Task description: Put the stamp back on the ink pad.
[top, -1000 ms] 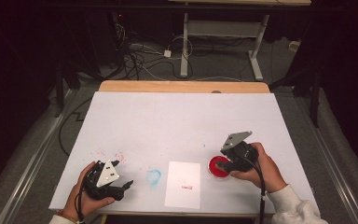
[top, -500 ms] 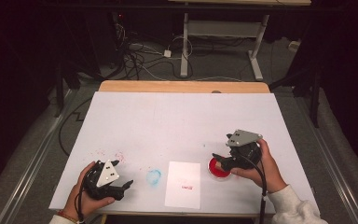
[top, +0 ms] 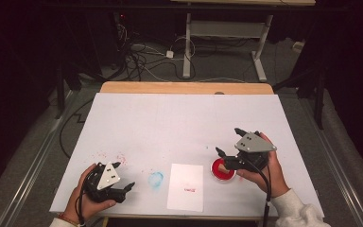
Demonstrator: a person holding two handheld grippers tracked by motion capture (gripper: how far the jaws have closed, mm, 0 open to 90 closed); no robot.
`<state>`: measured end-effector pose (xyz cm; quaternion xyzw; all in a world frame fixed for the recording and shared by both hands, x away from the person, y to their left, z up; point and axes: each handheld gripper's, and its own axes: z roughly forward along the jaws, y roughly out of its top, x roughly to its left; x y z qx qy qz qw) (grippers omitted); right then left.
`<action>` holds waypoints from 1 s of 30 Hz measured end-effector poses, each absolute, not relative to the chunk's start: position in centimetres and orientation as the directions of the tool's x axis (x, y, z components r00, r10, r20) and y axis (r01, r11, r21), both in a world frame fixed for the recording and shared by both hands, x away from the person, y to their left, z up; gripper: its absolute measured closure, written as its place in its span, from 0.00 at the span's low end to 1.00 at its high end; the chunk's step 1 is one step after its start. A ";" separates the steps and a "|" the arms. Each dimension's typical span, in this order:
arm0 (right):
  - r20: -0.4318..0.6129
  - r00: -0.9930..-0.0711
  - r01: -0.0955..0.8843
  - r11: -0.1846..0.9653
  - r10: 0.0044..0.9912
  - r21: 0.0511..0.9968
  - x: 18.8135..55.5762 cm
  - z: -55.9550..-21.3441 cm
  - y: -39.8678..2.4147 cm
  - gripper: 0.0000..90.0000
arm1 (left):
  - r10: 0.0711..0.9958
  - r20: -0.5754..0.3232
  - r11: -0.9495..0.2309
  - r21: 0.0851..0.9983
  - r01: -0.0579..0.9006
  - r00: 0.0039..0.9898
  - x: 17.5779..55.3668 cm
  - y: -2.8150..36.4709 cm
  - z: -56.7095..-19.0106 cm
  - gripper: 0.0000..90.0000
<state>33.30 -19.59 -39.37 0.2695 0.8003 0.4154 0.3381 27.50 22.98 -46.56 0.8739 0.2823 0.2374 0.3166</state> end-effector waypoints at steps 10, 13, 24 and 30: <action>-0.343 -0.599 0.122 0.505 0.724 0.854 32.4 -39.1 -20.6 0.19 | 0.649 0.233 -0.634 0.691 0.347 0.724 27.4 22.9 -46.5 0.20; -0.348 -0.593 0.117 0.505 0.726 0.855 32.1 -39.0 -21.0 0.18 | 0.647 0.241 -0.638 0.691 0.341 0.723 27.3 22.9 -46.4 0.20; -0.370 -0.576 0.104 0.515 0.729 0.851 31.2 -39.1 -21.9 0.19 | 0.648 0.243 -0.638 0.691 0.341 0.722 27.3 22.9 -46.4 0.20; -0.385 -0.565 0.088 0.518 0.729 0.851 30.5 -39.2 -22.1 0.19 | 0.647 0.243 -0.637 0.693 0.337 0.723 27.3 22.9 -46.3 0.20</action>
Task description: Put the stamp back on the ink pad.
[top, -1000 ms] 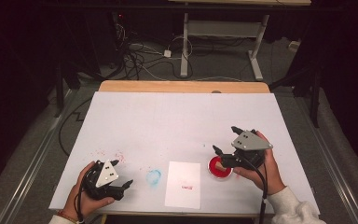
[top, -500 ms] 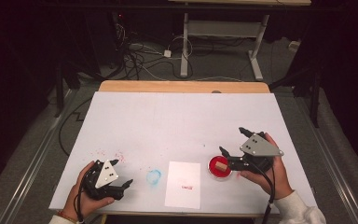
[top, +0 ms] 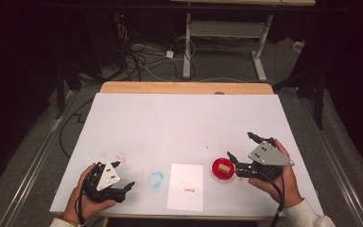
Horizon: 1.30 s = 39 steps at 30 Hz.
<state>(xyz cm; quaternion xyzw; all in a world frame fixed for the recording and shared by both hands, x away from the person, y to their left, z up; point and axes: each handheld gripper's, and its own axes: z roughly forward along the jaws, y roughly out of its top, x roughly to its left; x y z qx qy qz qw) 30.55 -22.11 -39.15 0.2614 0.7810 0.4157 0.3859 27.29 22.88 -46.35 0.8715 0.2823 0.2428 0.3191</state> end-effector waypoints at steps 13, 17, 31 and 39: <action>-0.393 -0.555 0.093 0.523 0.734 0.847 29.6 -40.7 -23.5 0.18 | 0.644 0.240 -0.637 0.695 0.335 0.727 27.3 22.9 -46.4 0.20; -0.400 -0.552 0.099 0.533 0.732 0.840 29.3 -41.4 -23.8 0.18 | 0.645 0.236 -0.632 0.699 0.334 0.727 27.4 22.9 -46.4 0.20; -0.377 -0.527 0.133 0.512 0.762 0.849 28.3 -43.4 -26.5 0.18 | 0.650 0.226 -0.615 0.717 0.329 0.725 27.8 23.0 -46.2 0.20; -0.370 -0.522 0.152 0.510 0.769 0.846 27.7 -44.7 -27.5 0.18 | 0.654 0.232 -0.609 0.726 0.319 0.720 28.0 22.9 -46.1 0.20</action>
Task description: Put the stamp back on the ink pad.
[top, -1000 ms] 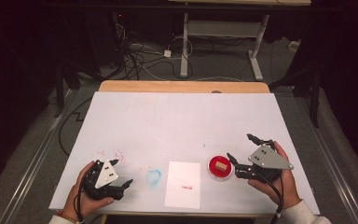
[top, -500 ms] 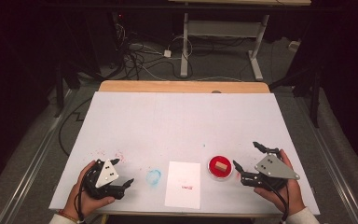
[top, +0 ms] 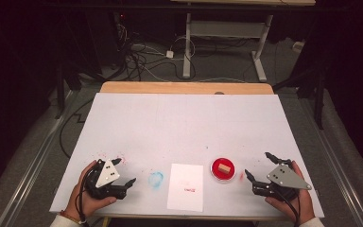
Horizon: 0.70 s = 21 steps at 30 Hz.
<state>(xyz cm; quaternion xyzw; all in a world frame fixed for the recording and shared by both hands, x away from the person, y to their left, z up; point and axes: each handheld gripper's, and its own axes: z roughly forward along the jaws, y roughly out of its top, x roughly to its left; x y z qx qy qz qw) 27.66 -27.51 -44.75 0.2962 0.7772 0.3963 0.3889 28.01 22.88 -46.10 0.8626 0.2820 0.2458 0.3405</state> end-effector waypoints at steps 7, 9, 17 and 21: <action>-0.358 -0.523 0.166 0.505 0.773 0.847 27.2 -45.4 -28.0 0.18 | 0.655 0.238 -0.613 0.723 0.320 0.717 27.8 22.5 -46.1 0.20; -0.353 -0.527 0.165 0.501 0.773 0.850 27.1 -45.4 -28.0 0.18 | 0.650 0.244 -0.618 0.721 0.313 0.719 27.8 22.4 -46.0 0.20; -0.353 -0.524 0.148 0.491 0.775 0.858 26.7 -45.0 -27.8 0.18 | 0.640 0.246 -0.624 0.719 0.305 0.728 27.5 22.3 -46.1 0.20; -0.357 -0.526 0.146 0.496 0.772 0.856 26.8 -45.0 -27.7 0.18 | 0.640 0.247 -0.627 0.716 0.307 0.728 27.6 22.4 -46.2 0.20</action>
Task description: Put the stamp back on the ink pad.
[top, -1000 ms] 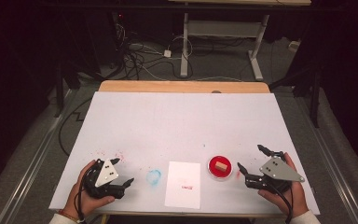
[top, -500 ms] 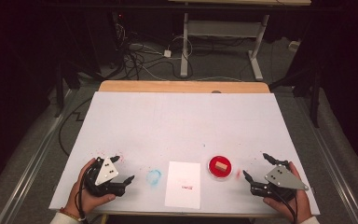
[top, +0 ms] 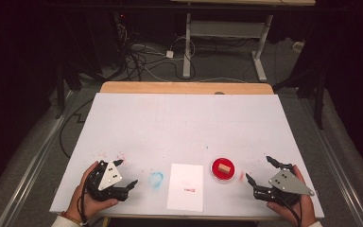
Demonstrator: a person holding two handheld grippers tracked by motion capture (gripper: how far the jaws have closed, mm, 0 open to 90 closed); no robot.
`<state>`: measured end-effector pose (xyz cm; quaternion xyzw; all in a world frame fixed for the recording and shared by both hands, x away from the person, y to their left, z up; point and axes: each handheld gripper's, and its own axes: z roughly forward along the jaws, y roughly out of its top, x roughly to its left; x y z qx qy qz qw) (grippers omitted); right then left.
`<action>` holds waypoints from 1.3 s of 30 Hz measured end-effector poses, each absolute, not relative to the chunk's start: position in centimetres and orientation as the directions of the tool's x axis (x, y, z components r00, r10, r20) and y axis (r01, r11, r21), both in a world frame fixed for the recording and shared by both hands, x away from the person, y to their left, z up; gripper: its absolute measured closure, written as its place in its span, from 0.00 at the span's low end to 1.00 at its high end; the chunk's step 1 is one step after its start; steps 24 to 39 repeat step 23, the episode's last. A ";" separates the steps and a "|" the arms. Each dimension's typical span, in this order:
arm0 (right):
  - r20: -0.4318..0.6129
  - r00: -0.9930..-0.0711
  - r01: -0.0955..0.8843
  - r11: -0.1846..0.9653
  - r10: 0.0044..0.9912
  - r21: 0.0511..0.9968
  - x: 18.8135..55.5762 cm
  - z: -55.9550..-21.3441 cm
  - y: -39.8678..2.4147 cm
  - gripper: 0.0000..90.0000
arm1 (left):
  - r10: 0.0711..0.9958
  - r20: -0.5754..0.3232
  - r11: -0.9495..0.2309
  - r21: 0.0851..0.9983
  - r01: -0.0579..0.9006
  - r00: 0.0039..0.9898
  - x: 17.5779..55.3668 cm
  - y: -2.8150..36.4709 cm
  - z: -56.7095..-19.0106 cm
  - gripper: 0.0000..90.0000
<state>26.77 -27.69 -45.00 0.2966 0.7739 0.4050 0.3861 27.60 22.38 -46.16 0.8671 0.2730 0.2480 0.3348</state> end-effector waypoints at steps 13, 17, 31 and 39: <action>-0.356 -0.523 0.143 0.492 0.774 0.859 26.8 -45.0 -27.8 0.18 | 0.638 0.246 -0.630 0.711 0.311 0.730 27.8 22.3 -46.2 0.20; -0.353 -0.523 0.145 0.490 0.776 0.860 26.8 -45.0 -27.8 0.18 | 0.639 0.245 -0.629 0.711 0.313 0.730 27.8 22.3 -46.2 0.20; -0.355 -0.522 0.144 0.490 0.776 0.860 26.9 -45.1 -27.8 0.18 | 0.639 0.238 -0.626 0.713 0.316 0.731 28.0 22.2 -46.2 0.20; -0.355 -0.522 0.144 0.490 0.776 0.860 26.9 -45.1 -27.8 0.18 | 0.639 0.238 -0.626 0.713 0.316 0.731 28.0 22.2 -46.2 0.20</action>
